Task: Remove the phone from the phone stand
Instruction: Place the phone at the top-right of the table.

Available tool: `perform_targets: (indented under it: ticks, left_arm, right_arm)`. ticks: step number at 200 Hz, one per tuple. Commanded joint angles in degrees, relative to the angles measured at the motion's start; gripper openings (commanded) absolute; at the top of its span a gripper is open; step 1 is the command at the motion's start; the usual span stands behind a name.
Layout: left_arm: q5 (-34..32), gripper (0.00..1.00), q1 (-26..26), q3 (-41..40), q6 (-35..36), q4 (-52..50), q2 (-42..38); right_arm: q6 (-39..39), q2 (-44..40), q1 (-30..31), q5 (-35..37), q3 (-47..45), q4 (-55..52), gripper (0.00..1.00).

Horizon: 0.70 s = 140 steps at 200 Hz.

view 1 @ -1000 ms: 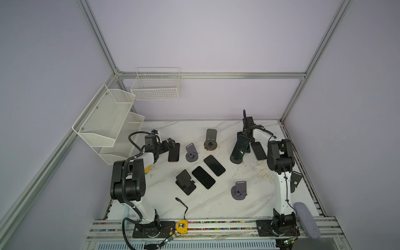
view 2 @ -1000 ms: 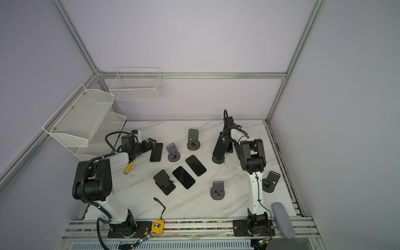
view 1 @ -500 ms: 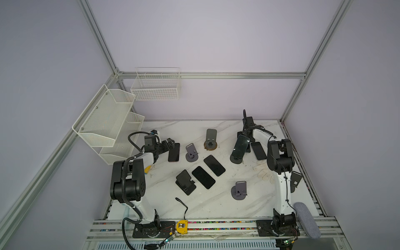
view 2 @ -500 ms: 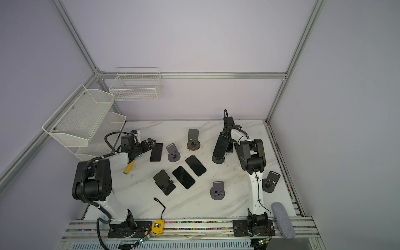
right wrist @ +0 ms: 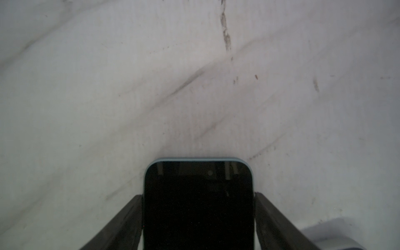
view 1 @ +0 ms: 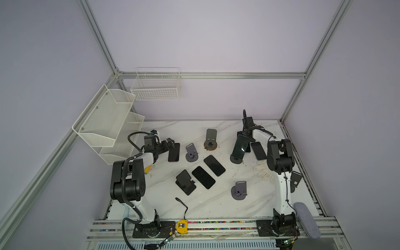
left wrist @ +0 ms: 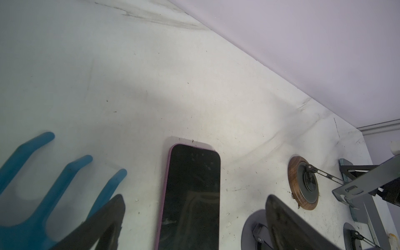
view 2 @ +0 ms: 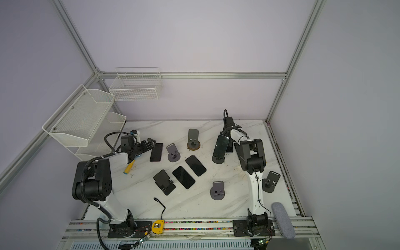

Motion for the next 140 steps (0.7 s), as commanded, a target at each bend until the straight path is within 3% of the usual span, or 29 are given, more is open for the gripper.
perform_targets:
  ticks: [1, 82, 140]
  left_arm:
    - [1.6, 1.0, 0.4, -1.6, -1.0, 1.8, -0.8]
    - [1.1, 1.0, 0.4, -2.8, -1.9, 5.3, -1.0]
    - [2.9, 1.0, 0.3, -3.1, -3.7, 6.5, -1.6]
  right_arm:
    - [-0.3, -0.3, 0.1, 2.2, -0.8, -2.4, 0.81]
    - [2.1, -11.1, 0.0, 5.4, -2.8, 6.2, 0.85]
    - [4.8, -22.7, -0.3, 13.9, -8.4, 12.9, 0.92]
